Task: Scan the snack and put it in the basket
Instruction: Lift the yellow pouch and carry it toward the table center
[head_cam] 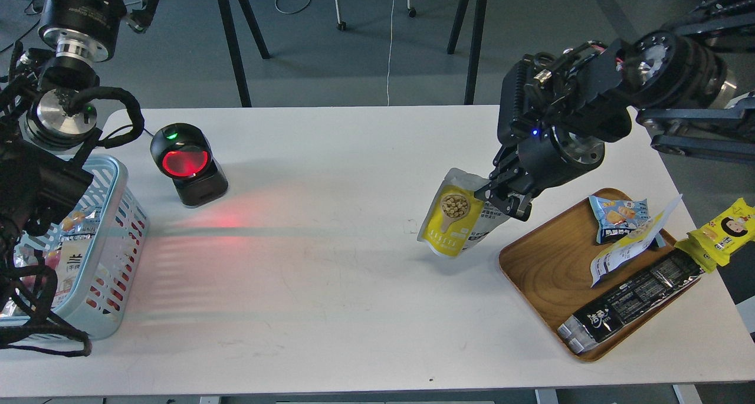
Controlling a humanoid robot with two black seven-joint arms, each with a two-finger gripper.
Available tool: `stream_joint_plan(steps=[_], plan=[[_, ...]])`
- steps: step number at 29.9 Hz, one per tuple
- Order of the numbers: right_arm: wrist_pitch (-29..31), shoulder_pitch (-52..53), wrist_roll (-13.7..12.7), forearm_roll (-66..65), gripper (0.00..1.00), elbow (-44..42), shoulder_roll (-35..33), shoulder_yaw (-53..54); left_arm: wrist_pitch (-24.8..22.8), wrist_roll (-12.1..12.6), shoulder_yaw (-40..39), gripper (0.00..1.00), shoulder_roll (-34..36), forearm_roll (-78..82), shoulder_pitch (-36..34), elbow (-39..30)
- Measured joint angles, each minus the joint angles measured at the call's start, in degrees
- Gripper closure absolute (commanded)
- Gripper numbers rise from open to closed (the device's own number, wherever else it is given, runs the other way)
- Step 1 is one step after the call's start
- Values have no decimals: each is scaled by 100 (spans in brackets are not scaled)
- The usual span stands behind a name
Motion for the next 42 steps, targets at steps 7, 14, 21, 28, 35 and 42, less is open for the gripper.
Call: stream_joint_plan(steps=[7,14,21,28,35,42], plan=[[-117,-80,-1,95,100,-537,847,94,-8,-9,0,0,-4,-5,15,-1],[-319,-183,-1,585,100,-1045,1594,99,-10,2,0,0,11,-4,20,-3],[-518,-325,0,1070,100,-1350,2147,105,-23,-3,0,0,48,-1,41,-3],[-527,-386,-1,1129,100,-1561,2539,83,-17,-32,0,0,54,-1,43,-3],[-510,-404,0,1126,99,-1570,2632,13,-50,-33,0,0,65,-8,43,-3],[-508,-419,0,1104,89,-1596,2704,-63,-25,-33,-8,0,109,-16,68,0]])
